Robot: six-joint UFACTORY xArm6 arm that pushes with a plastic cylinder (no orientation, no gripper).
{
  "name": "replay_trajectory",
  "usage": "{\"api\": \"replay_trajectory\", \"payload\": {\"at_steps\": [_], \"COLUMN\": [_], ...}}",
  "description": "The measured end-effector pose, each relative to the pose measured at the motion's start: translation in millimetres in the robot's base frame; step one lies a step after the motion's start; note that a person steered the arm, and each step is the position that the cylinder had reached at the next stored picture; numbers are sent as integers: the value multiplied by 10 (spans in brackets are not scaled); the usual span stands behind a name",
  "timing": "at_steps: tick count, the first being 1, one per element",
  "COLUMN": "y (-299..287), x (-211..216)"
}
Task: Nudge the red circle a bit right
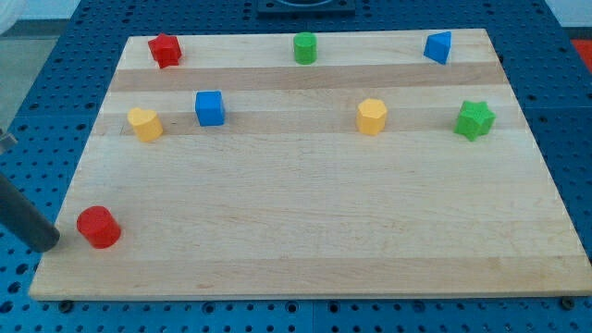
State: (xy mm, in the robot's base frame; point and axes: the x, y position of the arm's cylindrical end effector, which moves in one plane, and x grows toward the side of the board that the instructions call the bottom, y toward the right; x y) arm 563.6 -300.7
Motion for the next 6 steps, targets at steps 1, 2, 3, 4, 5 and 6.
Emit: {"api": "replay_trajectory", "payload": {"at_steps": [1, 2, 3, 4, 5, 6], "y": [41, 97, 199, 246, 303, 374], "x": [-60, -65, -65, -65, -64, -64]}}
